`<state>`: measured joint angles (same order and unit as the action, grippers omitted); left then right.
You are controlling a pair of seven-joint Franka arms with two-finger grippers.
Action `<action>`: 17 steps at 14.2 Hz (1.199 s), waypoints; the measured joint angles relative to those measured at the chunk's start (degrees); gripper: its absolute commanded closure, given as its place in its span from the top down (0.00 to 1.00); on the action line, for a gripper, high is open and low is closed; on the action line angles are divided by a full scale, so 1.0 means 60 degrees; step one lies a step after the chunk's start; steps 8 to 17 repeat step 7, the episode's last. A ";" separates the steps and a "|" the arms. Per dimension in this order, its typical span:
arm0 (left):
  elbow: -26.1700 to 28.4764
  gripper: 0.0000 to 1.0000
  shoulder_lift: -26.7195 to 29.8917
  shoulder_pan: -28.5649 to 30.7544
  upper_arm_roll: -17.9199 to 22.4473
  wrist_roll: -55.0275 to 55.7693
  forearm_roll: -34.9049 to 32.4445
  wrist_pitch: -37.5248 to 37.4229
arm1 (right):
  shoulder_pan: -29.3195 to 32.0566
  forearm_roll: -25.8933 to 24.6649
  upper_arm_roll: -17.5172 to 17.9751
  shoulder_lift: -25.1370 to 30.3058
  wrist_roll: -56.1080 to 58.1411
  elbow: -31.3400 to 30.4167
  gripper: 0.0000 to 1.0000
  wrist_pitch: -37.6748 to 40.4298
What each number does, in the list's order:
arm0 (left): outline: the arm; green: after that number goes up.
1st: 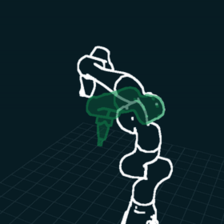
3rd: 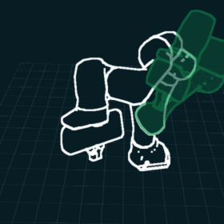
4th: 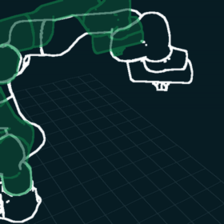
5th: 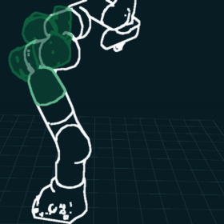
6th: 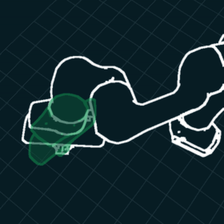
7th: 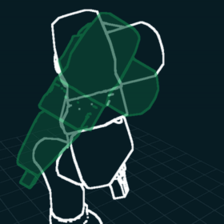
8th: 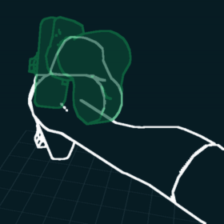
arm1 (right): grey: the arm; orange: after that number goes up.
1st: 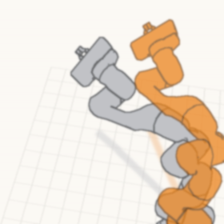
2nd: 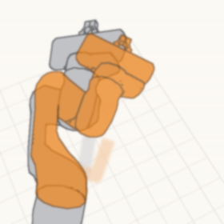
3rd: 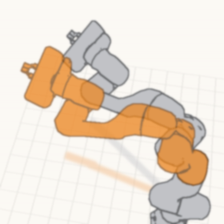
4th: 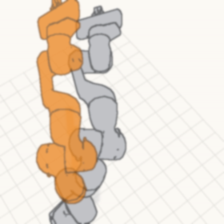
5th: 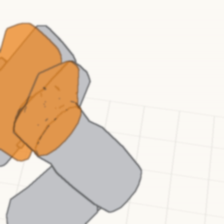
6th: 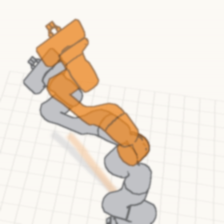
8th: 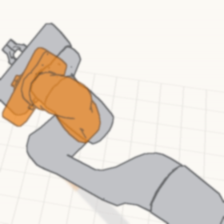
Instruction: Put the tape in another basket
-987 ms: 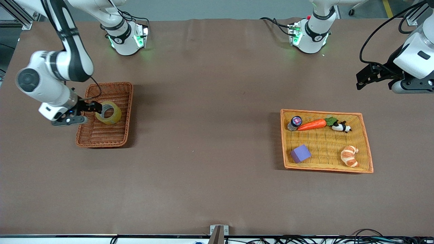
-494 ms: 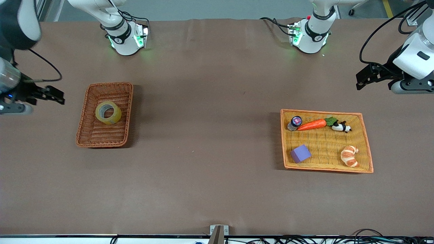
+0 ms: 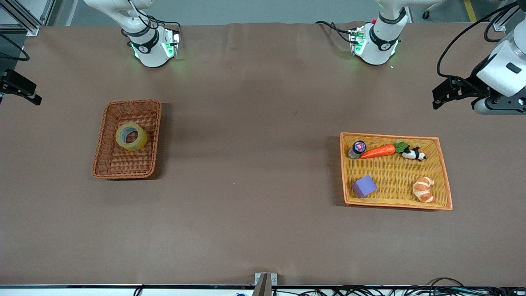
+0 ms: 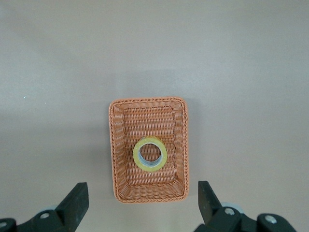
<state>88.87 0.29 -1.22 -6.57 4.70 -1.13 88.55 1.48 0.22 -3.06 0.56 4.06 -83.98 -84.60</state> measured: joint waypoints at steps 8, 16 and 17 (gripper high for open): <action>-0.0398 1.00 -0.0259 0.0000 -0.0001 -0.0013 0.0000 0.0011 | 0.0027 0.0131 0.0079 -0.0224 -0.0383 0.0037 1.00 0.0246; -0.0398 1.00 -0.0259 0.0000 -0.0001 -0.0013 0.0000 0.0011 | 0.0027 0.0131 0.0079 -0.0224 -0.0383 0.0037 1.00 0.0246; -0.0398 1.00 -0.0259 0.0000 -0.0001 -0.0013 0.0000 0.0011 | 0.0027 0.0131 0.0079 -0.0224 -0.0383 0.0037 1.00 0.0246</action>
